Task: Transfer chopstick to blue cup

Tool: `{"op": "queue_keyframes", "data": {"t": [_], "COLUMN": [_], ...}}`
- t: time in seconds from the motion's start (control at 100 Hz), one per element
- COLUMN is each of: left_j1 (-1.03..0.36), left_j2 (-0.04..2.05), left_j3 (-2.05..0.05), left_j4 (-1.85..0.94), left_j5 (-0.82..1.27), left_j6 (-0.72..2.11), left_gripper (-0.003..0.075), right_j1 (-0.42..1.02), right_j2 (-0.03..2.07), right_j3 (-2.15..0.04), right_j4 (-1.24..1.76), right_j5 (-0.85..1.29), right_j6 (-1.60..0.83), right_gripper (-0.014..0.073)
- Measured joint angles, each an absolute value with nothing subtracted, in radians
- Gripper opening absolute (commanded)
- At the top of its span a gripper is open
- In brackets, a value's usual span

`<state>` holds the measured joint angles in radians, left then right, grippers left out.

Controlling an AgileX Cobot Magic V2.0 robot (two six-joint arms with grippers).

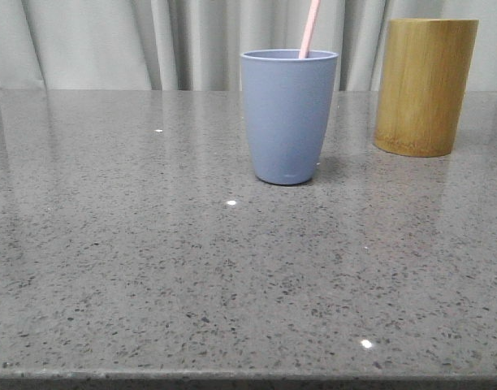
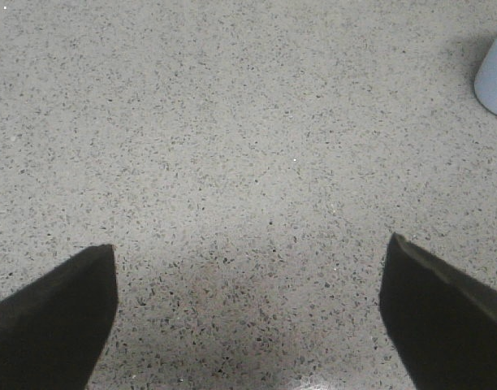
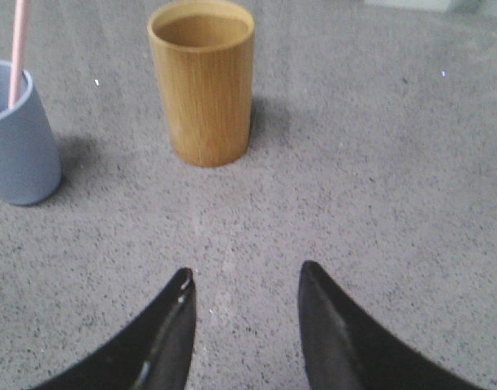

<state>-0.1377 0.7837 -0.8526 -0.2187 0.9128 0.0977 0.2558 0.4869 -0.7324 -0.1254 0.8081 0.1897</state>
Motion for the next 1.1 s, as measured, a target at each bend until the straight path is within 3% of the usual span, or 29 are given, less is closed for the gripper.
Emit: {"op": "queue_keyframes", "data": {"t": [0.12, 0.23, 0.3, 0.41, 0.52, 1.1], "left_j1": [-0.138, -0.138, -0.138, -0.138, -0.138, -0.138], "left_j2": [0.784, 0.784, 0.784, 0.784, 0.784, 0.784], "left_j3": [-0.853, -0.853, -0.853, -0.853, -0.853, -0.853], "left_j4": [-0.219, -0.219, -0.219, -0.219, -0.219, -0.219], "left_j5": [0.913, 0.909, 0.905, 0.903, 0.901, 0.901], "left_j6": [0.098, 0.098, 0.098, 0.098, 0.098, 0.098], "left_gripper": [0.0628, 0.0564, 0.0462, 0.0233, -0.0018, -0.0019], "right_j1": [0.256, 0.256, 0.256, 0.256, 0.256, 0.256], "right_j2": [0.487, 0.487, 0.487, 0.487, 0.485, 0.485], "right_j3": [-0.732, -0.732, -0.732, -0.732, -0.732, -0.732], "right_j4": [-0.131, -0.133, -0.133, -0.133, -0.133, -0.133], "right_j5": [0.814, 0.814, 0.814, 0.814, 0.814, 0.814], "right_j6": [0.190, 0.190, 0.190, 0.192, 0.193, 0.193], "right_gripper": [0.0292, 0.0178, 0.0077, -0.0075, -0.0067, -0.0067]}}
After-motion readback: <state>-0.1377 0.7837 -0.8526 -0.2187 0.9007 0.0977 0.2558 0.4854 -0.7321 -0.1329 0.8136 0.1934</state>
